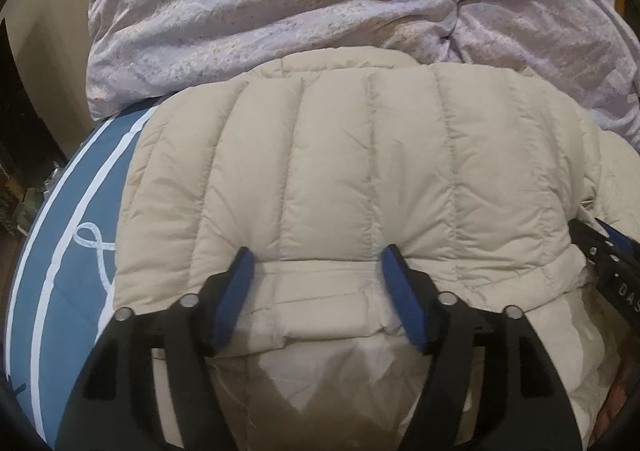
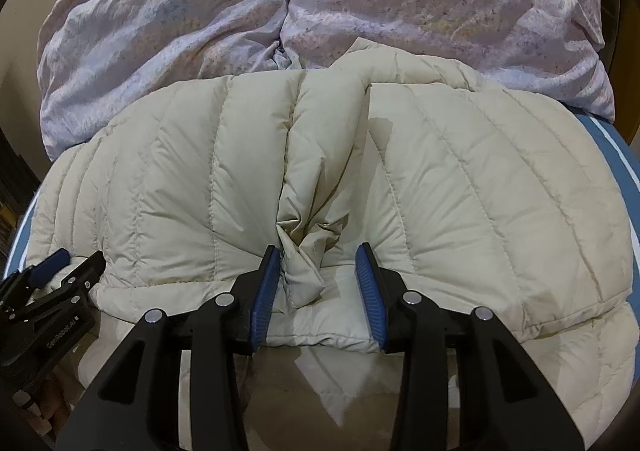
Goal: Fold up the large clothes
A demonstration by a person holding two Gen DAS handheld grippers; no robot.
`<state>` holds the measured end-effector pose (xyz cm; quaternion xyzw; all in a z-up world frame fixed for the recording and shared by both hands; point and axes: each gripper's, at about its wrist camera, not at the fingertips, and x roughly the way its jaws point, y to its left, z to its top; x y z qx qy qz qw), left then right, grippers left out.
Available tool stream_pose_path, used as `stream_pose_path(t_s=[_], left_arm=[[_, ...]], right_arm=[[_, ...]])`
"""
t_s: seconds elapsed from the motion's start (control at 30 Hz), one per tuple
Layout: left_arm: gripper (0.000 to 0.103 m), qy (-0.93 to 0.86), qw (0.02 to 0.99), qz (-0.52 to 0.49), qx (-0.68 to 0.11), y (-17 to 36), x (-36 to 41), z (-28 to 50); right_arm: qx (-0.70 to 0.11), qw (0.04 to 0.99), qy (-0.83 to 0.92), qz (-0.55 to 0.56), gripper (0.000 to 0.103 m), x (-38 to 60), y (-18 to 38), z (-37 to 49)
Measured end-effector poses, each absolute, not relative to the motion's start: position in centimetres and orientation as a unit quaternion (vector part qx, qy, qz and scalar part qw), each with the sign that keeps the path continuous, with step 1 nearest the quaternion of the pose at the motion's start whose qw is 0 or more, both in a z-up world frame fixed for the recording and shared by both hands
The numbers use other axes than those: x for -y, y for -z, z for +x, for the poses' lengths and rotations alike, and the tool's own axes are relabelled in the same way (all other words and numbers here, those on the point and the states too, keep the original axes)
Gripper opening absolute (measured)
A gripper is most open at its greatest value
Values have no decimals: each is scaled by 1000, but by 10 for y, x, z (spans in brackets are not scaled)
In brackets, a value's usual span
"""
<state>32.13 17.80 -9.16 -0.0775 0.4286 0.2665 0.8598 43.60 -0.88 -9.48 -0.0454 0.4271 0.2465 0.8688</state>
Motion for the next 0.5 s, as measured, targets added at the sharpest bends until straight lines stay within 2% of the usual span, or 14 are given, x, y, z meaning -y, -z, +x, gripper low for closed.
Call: stream_pose_path(t_s=[0.13, 0.37, 0.4, 0.43, 0.5], left_arm=[[76, -275, 855, -76, -433, 92, -179, 322], [79, -274, 856, -87, -430, 90, -183, 320], [79, -274, 856, -88, -429, 87, -183, 317], [79, -273, 856, -88, -430, 84, -183, 314], [79, -265, 861, -97, -423, 74, -184, 299]], right_arm=[[-427, 869, -242, -57, 43, 6, 95, 436], [-427, 869, -243, -61, 48, 4, 96, 437], [-429, 867, -247, -57, 54, 6, 95, 438], [-432, 865, -249, -57, 66, 8, 93, 439], [-437, 863, -248, -58, 79, 16, 86, 439]])
